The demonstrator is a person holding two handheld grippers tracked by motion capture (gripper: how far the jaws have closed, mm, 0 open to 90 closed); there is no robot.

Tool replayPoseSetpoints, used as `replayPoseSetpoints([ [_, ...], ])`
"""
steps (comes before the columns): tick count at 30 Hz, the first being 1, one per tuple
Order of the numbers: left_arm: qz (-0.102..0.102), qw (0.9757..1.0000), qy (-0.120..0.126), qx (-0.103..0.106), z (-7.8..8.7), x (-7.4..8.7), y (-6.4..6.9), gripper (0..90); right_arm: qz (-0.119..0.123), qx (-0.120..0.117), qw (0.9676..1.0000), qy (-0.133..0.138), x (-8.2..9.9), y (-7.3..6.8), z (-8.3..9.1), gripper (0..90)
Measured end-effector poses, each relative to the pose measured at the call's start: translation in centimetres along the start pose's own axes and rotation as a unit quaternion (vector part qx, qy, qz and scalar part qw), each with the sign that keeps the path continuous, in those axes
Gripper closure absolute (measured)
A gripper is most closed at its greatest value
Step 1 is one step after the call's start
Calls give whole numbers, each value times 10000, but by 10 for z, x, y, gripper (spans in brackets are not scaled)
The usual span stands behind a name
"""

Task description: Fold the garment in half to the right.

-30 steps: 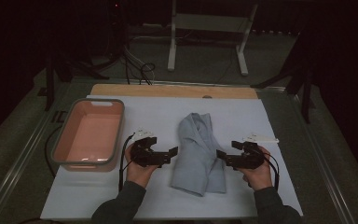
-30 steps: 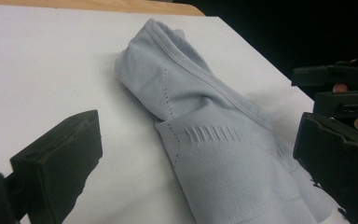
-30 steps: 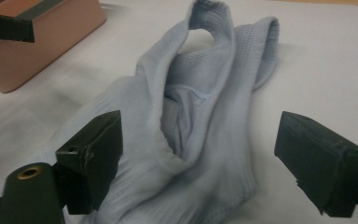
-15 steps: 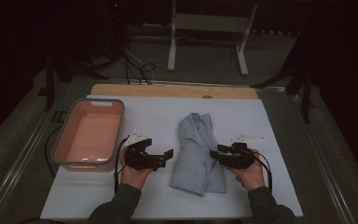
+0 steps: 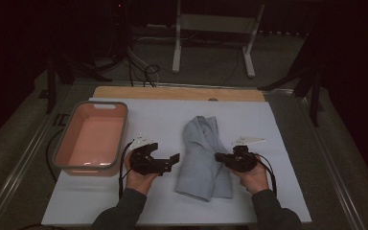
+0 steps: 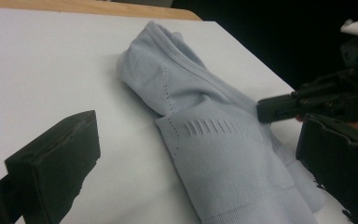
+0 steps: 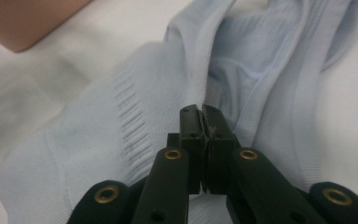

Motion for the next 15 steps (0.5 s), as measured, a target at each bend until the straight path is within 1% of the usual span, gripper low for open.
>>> replayPoseSetpoints([
  [3,-31,10000,-24,6,-2,1,1,8,-54,86,9998,152,-5,4,10,885],
  [5,-33,10000,-29,21,-2,1,2,8,-95,137,9997,176,-6,10,14,885],
  [9,-53,10000,-53,58,-4,1,3,9,-318,231,9990,203,-5,22,20,884],
  [11,-47,10000,-72,49,-5,2,3,8,-375,323,9985,244,-5,28,23,884],
  [15,-59,9999,-112,86,-7,3,4,9,-472,426,9975,301,-5,37,29,883],
])
Point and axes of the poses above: each handheld gripper's, and its own axes: z roughly backward along the jaws, x roughly out of its underside, y roughly to its right, the point moved 3 cm from there along -z, roughly forward along the jaws, and after that the axes turned 12 degrees about x, right-handed, at the moved point
